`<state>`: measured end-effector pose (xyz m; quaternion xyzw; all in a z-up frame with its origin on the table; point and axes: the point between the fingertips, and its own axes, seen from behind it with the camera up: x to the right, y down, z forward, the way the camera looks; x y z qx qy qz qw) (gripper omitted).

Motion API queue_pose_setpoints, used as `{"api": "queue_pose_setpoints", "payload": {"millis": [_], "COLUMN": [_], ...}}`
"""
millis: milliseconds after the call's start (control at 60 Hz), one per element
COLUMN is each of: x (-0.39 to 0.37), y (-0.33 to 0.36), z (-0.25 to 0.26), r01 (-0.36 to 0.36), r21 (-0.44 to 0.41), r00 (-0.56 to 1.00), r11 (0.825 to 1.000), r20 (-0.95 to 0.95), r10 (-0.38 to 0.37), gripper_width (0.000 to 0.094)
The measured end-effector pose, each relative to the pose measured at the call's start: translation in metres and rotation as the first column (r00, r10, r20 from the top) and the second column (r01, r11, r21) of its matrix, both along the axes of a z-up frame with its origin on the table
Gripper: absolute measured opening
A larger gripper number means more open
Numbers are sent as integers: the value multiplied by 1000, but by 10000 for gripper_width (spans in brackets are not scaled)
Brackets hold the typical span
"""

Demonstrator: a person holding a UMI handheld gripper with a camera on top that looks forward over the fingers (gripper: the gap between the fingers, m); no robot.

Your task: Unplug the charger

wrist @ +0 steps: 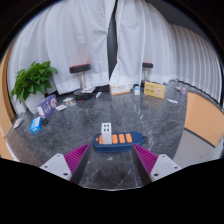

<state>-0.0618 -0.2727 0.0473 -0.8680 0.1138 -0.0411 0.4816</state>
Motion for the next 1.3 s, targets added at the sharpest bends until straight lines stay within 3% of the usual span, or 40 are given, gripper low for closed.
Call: {"api": "queue_pose_setpoints", "payload": {"millis": [100,183,300,350,483,583,617,667,717,783,833,917,983,1067,1183,1300], "x": [-1,5,6,8,7,6,5,17,19,36,55,101,131,158,182,192], "y": [49,79,99,102,103,101,103,108,112,110,109,117,112,108,95,93], "z": [-11,-19,-34,-30,-30,-27,-6,73,155,221,234,210,152,78,-8,-50], "r01": [-1,2,4,2,-16,-31,-48,-67,-95,-90,-87,-55,-33,-21,-37,-57], "r21": [14,18,11,30,20,-12,44,216,329,425,435,381,284,159,13,-37], "r00": [1000,999,1000,999,1000,1000,999,995,989,993,994,997,999,997,992,988], "r11": [1000,1000,1000,1000,1000,999,998,974,940,901,896,923,958,987,999,998], "r20": [19,36,30,54,17,4,-6,83,135,110,98,65,20,-70,-120,-147], "r10": [1,-2,-4,-4,16,31,49,50,53,48,49,33,29,33,38,51], "gripper_width": [811,708,401,191,89,72,72,71,71,71,71,82,106,128,166,200]}}
